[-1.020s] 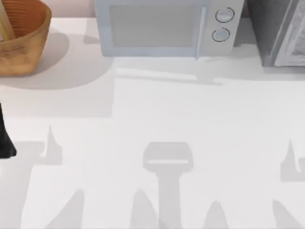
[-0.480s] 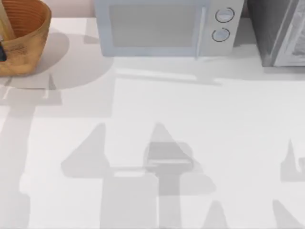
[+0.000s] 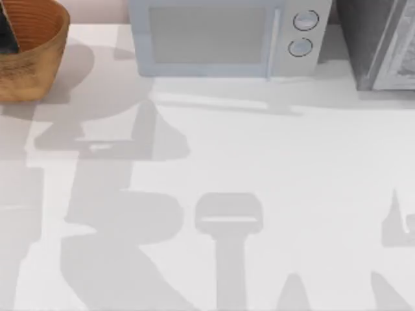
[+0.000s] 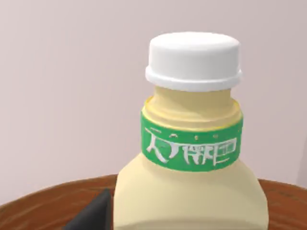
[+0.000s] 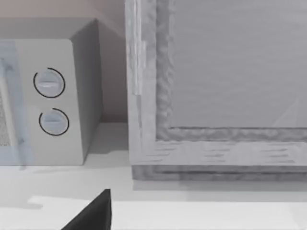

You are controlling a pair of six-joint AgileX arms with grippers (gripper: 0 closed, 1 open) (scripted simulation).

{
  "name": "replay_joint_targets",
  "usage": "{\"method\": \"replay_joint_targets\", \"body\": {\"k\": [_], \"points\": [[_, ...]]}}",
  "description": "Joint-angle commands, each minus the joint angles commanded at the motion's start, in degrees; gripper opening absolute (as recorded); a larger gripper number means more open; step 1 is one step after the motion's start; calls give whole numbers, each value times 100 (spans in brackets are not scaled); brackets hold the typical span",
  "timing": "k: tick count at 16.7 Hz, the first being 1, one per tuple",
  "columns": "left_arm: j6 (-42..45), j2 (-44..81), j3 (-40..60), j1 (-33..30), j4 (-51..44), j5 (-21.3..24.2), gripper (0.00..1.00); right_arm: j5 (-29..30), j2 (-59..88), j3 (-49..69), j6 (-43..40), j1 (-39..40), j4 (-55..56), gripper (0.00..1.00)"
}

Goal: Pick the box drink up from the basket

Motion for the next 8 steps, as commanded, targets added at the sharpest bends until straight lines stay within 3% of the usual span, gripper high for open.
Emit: {"method": "replay_joint_targets", "body": {"k": [4,8], "points": [[2,1146,497,94,581,128,100,0,0,0,0,0,0,100],[-2,1414,613,115,717,159,100,0,0,0,0,0,0,100]]}}
